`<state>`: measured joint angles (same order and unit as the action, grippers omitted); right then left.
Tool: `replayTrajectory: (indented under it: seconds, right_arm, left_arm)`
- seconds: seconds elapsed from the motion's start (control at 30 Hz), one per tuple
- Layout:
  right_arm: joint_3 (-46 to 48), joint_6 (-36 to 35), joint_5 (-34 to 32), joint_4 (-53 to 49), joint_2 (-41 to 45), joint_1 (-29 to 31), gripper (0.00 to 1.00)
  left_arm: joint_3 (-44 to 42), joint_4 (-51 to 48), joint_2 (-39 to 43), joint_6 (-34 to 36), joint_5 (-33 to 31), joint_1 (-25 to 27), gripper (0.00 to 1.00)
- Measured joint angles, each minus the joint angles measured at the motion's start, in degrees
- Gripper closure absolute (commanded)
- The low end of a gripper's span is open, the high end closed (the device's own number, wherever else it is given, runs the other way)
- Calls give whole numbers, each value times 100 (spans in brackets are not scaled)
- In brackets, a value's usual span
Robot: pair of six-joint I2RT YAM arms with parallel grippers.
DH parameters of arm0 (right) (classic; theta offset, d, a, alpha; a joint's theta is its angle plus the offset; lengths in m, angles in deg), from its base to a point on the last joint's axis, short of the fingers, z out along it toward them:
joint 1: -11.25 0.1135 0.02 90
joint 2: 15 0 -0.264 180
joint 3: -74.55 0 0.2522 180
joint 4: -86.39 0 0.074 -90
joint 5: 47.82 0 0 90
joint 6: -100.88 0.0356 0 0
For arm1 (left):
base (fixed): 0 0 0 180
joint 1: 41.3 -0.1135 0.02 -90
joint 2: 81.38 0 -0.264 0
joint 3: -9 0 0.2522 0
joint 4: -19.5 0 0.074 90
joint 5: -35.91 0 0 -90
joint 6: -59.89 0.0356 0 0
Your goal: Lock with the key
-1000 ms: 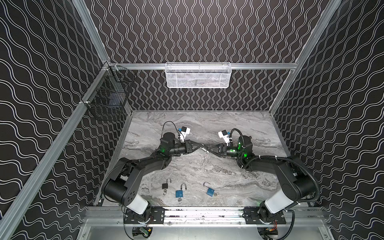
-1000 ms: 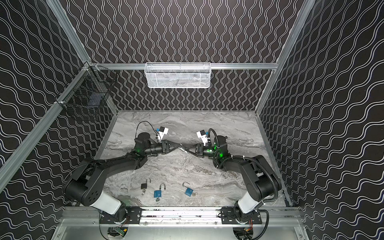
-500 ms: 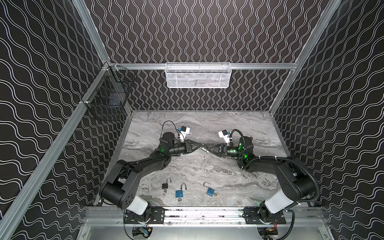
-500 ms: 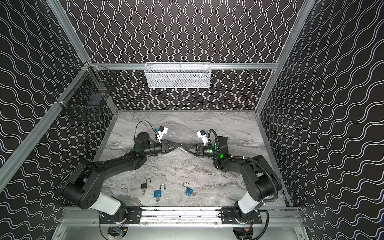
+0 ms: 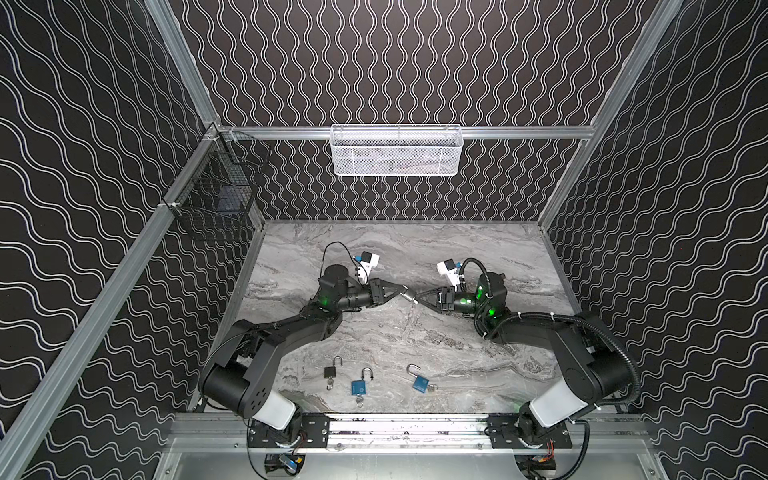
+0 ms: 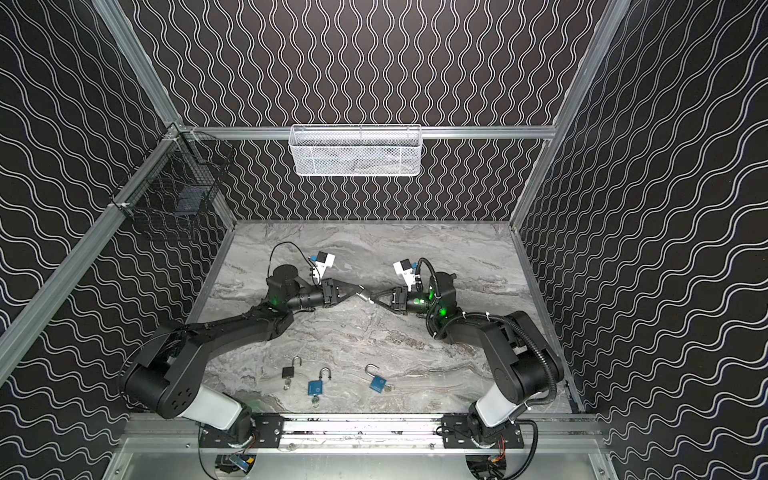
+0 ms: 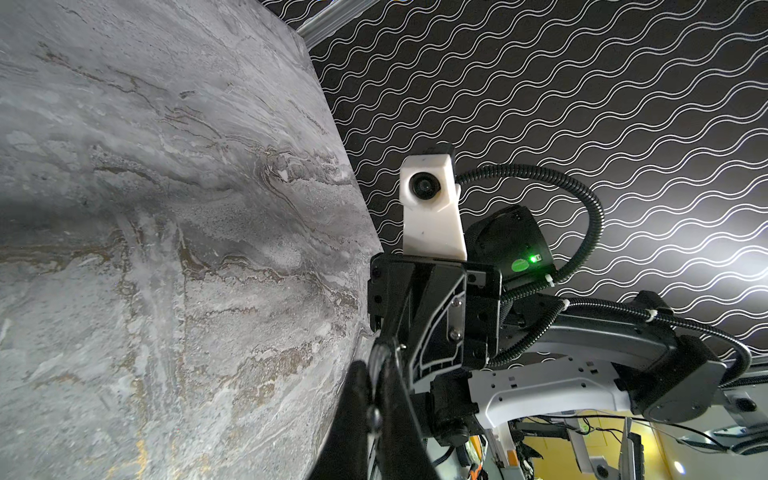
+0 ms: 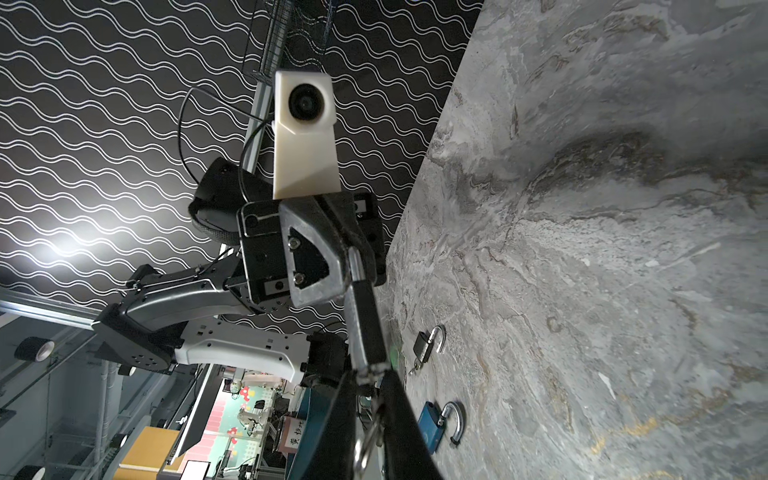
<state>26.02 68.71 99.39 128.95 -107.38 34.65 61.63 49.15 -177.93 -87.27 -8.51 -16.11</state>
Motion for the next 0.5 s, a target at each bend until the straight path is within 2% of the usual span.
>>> replayTrajectory:
  seconds: [0.23, 0.5]
  right_arm:
    - [-61, -151, -162, -385, 68, 0, 100]
    - [-7, -262, -367, -544, 195, -17, 100]
  left_arm:
    - [-111, 420, -94, -251, -85, 2, 100]
    - [-234, 728, -153, -400, -166, 13, 100]
